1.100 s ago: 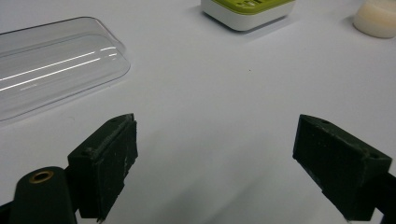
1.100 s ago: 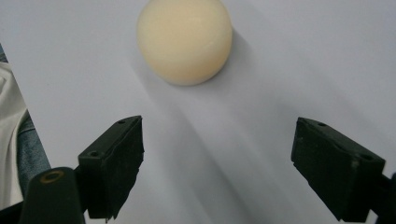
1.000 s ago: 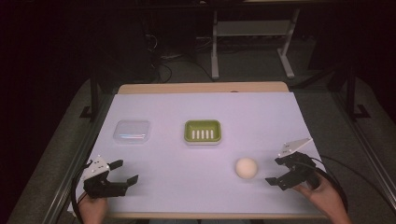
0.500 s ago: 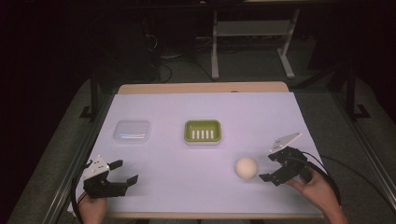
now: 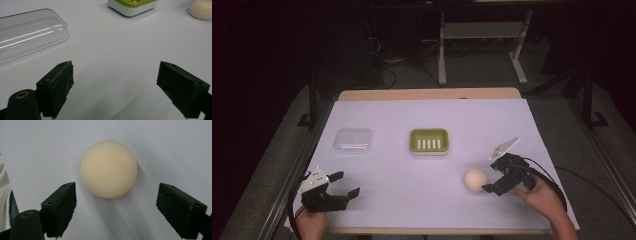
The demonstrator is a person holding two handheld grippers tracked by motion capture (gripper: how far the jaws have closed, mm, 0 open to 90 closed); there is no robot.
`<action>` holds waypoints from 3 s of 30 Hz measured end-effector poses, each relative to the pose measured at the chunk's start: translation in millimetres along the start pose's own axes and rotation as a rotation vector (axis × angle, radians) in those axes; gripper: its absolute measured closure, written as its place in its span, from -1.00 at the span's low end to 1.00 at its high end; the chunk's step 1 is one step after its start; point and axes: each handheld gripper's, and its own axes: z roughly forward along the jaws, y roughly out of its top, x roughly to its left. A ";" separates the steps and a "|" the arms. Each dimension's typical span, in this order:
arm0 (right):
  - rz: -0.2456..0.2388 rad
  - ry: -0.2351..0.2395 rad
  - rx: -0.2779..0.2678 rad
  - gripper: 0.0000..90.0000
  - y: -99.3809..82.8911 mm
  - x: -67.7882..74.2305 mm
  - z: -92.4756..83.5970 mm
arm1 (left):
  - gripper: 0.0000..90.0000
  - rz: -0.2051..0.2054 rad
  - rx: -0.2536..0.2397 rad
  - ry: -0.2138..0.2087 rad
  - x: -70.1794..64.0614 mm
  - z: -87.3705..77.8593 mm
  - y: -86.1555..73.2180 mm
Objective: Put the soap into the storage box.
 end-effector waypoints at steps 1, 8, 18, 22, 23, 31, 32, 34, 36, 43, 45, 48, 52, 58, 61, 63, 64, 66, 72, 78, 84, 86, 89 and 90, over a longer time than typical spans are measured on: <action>-0.014 -0.001 -0.002 -0.65 1.1 -0.8 1.4 | -0.71 0.000 0.000 0.000 0.0 0.0 0.0; -0.029 0.003 0.010 -0.65 10.7 0.9 6.1 | -0.71 0.002 0.001 0.000 -0.2 -0.2 0.1; -0.064 0.020 0.025 -0.64 23.5 3.7 15.5 | -0.71 0.000 -0.003 0.001 -0.5 -0.2 -0.2; -0.075 0.020 0.041 -0.64 27.2 4.5 20.6 | -0.71 0.004 0.001 0.001 -0.5 -0.4 0.0; -0.076 0.021 0.047 -0.64 28.1 4.5 21.8 | -0.71 0.004 0.001 0.001 -0.5 -0.4 0.0; -0.084 0.029 0.075 -0.64 31.0 4.7 29.7 | -0.71 0.000 -0.003 0.002 -1.0 -0.5 0.1; -0.084 0.032 0.077 -0.64 30.8 4.5 31.3 | -0.71 0.004 0.000 0.002 -0.5 -0.7 0.0; -0.083 0.031 0.083 -0.64 31.1 4.1 32.9 | -0.71 0.001 -0.001 0.001 -0.6 -0.6 0.0; -0.079 0.032 0.090 -0.64 30.9 4.0 34.3 | -0.71 0.003 0.000 0.001 -0.5 -0.7 0.0; -0.070 0.039 0.112 -0.64 29.2 2.7 41.4 | -0.71 0.004 -0.003 0.000 -0.9 -0.3 0.1; -0.077 0.037 0.115 -0.63 29.5 2.4 42.6 | -0.71 0.005 -0.001 0.000 -0.7 -0.3 0.0; -0.073 0.038 0.120 -0.62 30.1 2.8 43.9 | -0.71 -0.002 0.000 0.000 -1.2 -0.2 -0.1; -0.081 0.042 0.132 -0.60 30.2 2.7 46.3 | -0.71 0.005 0.000 -0.002 -1.1 0.1 0.2; -0.087 0.048 0.141 -0.55 30.8 3.5 47.9 | -0.71 -0.004 -0.003 0.000 -1.3 -0.2 0.0; -0.096 0.038 0.145 -0.50 31.0 3.5 48.2 | -0.71 0.003 -0.003 -0.002 -0.7 -0.2 0.1; -0.101 0.031 0.151 -0.47 31.6 4.0 47.5 | -0.71 -0.003 -0.003 -0.003 -0.9 -0.1 -0.1; -0.103 0.031 0.155 -0.47 32.2 4.2 47.7 | -0.71 0.000 0.000 -0.003 -0.5 -0.2 -0.1; -0.112 0.028 0.169 -0.47 33.8 4.8 47.4 | -0.71 -0.001 -0.003 0.001 -0.5 -0.3 -0.2; -0.114 0.045 0.172 -0.47 40.5 3.8 47.1 | -0.71 0.005 -0.002 0.004 0.2 -1.0 0.0; -0.112 0.058 0.135 -0.47 47.2 0.7 41.9 | -0.71 -0.001 -0.008 0.000 0.0 -0.5 -0.1; -0.110 0.078 0.106 -0.47 52.9 -3.5 36.1 | -0.71 -0.003 -0.008 0.004 -0.3 -1.7 0.0; -0.105 0.091 0.085 -0.47 56.2 -7.6 33.2 | -0.71 -0.004 -0.007 0.005 0.0 -1.9 -0.2; -0.103 0.096 0.078 -0.47 60.7 -11.6 31.1 | -0.71 -0.008 -0.008 0.004 -0.4 -1.5 -0.3; -0.104 0.098 0.077 -0.47 62.6 -13.1 31.0 | -0.71 0.001 -0.006 -0.001 -0.1 -1.1 -0.1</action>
